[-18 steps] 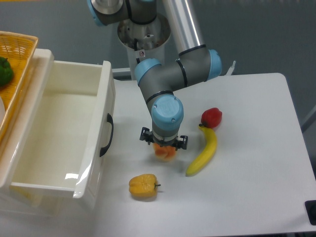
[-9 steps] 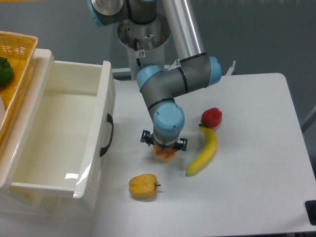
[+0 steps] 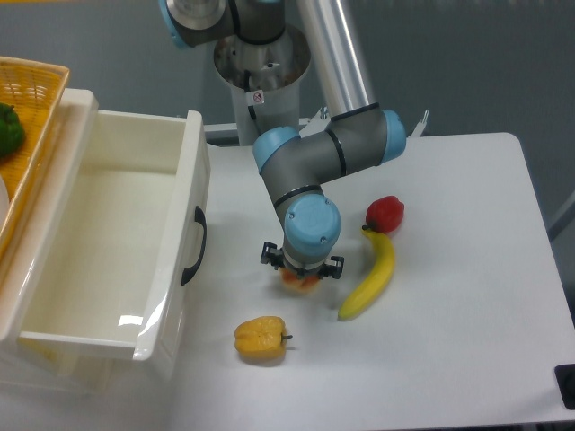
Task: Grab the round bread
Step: 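Close the gripper fingers around the bread roll, then lift the gripped bread roll up off the table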
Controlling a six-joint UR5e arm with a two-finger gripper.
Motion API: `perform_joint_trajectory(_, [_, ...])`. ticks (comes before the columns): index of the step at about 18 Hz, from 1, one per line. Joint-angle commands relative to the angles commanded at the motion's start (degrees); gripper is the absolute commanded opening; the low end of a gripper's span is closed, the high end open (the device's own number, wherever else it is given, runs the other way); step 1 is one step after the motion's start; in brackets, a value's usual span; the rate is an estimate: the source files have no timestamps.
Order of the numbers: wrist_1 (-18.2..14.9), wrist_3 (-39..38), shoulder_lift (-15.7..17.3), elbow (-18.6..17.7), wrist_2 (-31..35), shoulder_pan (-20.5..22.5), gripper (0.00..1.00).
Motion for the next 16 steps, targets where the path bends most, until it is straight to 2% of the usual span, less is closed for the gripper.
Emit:
perform_joint_trajectory(2, [-0.1, -0.2, 0.0, 0.3, 0.1, 0.1, 0.59])
perform_joint_trajectory(5, [-0.2, -0.3, 0.0, 0.5, 0.1, 0.1, 0.5])
perform_joint_trajectory(8, [-0.4, -0.3, 0.1, 1.1, 0.0, 0.3, 0.24])
perform_joint_trajectory(10, [-0.5, 0.0, 0.3, 2.0, 0.1, 0.4, 0.16])
perform_joint_trajectory(11, [-0.5, 0.2, 0.4, 2.2, 0.1, 0.4, 0.13])
perform_joint_trajectory(16, [-1.1, 0.5, 1.9, 5.0, -0.2, 1.0, 0.13])
